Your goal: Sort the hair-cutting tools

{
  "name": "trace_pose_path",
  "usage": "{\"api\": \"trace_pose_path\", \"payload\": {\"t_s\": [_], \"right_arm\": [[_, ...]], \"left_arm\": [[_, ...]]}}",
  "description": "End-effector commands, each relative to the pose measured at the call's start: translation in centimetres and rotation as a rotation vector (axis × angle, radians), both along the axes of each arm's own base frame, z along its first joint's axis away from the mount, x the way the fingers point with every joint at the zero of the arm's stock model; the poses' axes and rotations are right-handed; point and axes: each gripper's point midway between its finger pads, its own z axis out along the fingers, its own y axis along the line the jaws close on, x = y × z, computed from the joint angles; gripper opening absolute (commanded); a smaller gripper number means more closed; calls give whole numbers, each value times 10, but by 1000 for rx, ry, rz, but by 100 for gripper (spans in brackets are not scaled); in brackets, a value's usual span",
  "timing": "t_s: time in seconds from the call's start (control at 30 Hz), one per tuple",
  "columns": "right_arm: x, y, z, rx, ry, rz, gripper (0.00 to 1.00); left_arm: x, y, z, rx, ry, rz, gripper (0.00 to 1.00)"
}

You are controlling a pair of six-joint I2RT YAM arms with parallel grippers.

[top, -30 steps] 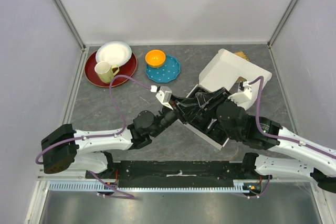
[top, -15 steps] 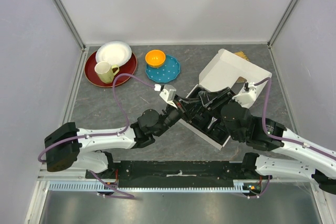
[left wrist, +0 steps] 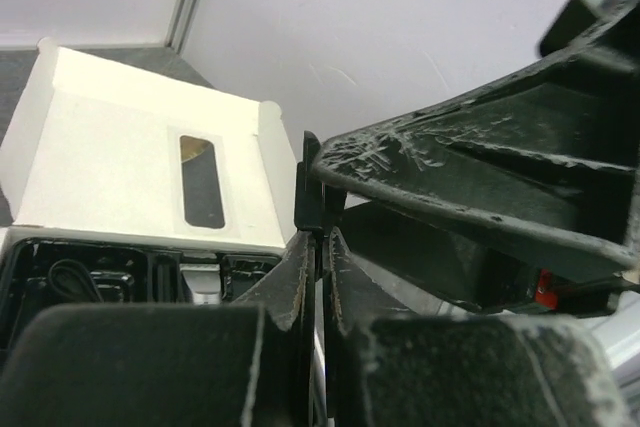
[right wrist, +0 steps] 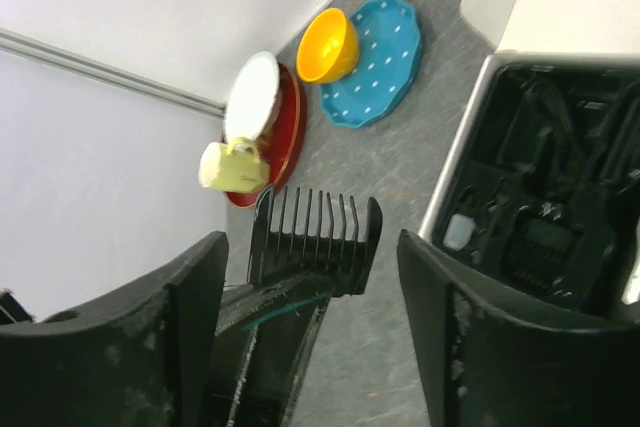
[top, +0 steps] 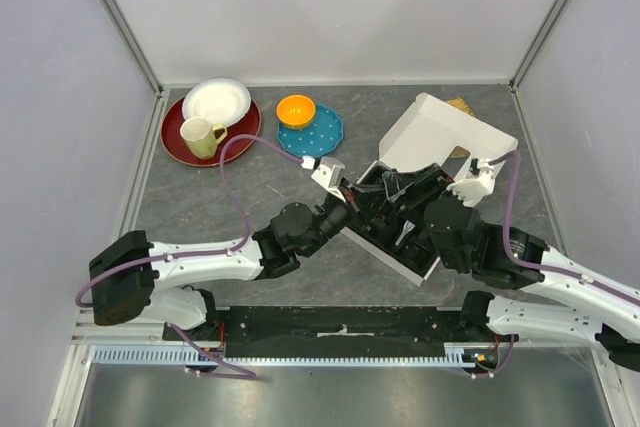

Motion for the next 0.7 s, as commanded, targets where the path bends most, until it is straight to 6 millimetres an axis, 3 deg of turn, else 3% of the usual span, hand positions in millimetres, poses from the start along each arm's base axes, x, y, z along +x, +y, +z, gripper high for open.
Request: {"api": "trace_pose_path", "payload": {"t_s": [0.0,0.1,0.23,0.27,0.3,0.33,0.43,0.57,0.6,0.63,0.67], "right_arm": [[1,-36,21,-102,-82,-73,86],[-4,-69,45,-153,-147,-117,94],[-16,-102,71,-194,-218,-114,94],[-18,-106,75,-201,-227,-104,94],[-23,-111,84,-187,-245,-85,93],[-25,-113,86,-197,-250,-72,93],[-31,-120,90,-238,-245,-39,92],[-32,-113,83,-312,-207,12,91],[-32,-109,80,-327,-199,25,91],[-32,-106,78,-339,-190,35,91],[-32,-105,74,-356,-176,43,91]], "left_arm": [[13,-1,9,75,6,68,2],[19,-5,5,139,16,51,2],[21,-16,-12,244,73,-88,2],[28,-15,-19,266,104,-104,2],[21,-28,-15,283,105,-208,2],[20,-30,-32,353,151,-252,2],[18,-51,-44,425,201,-423,2],[22,-65,-80,515,376,-609,2],[21,-72,-67,492,374,-672,2],[26,-79,-93,519,443,-695,2],[28,-77,-103,542,499,-714,2]]}}
